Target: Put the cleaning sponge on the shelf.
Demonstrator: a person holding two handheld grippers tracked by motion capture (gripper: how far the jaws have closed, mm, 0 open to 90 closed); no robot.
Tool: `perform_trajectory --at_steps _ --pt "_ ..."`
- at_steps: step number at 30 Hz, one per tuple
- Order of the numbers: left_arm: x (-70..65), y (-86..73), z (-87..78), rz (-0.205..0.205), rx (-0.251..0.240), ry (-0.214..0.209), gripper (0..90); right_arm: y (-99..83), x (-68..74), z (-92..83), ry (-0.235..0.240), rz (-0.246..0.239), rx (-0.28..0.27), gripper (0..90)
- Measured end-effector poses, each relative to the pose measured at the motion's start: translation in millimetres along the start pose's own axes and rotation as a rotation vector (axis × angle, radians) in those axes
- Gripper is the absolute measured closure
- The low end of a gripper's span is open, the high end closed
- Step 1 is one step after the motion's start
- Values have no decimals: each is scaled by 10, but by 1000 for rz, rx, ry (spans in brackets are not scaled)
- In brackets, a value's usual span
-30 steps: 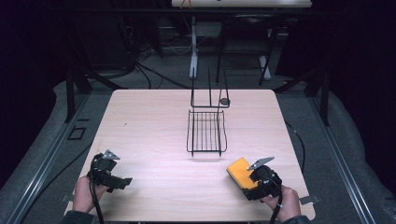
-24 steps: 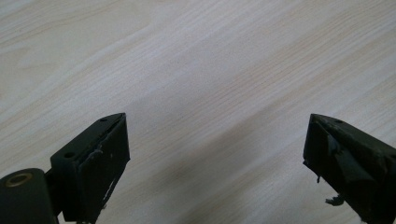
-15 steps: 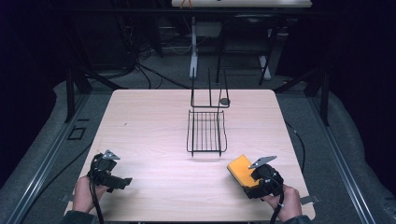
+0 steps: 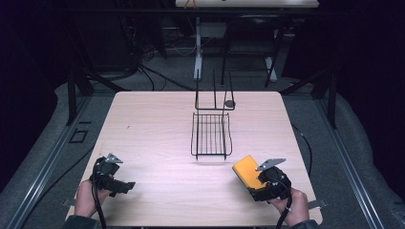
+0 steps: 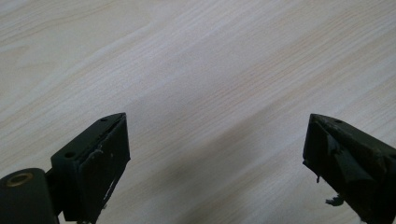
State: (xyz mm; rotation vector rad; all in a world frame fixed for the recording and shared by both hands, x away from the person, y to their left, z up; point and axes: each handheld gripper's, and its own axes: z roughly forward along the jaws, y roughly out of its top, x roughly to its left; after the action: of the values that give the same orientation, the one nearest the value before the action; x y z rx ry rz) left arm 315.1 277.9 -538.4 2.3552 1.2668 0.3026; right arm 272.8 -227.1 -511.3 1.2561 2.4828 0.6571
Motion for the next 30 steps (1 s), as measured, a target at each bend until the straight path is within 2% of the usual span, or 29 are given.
perform_trajectory --at_steps 21,30 --pt "6 -5 -7 -8 2 5 76 95 -40 -140 9 30 -64 246" --pt "14 -9 -12 -16 0 3 77 217 -54 -173 10 38 -91 247"
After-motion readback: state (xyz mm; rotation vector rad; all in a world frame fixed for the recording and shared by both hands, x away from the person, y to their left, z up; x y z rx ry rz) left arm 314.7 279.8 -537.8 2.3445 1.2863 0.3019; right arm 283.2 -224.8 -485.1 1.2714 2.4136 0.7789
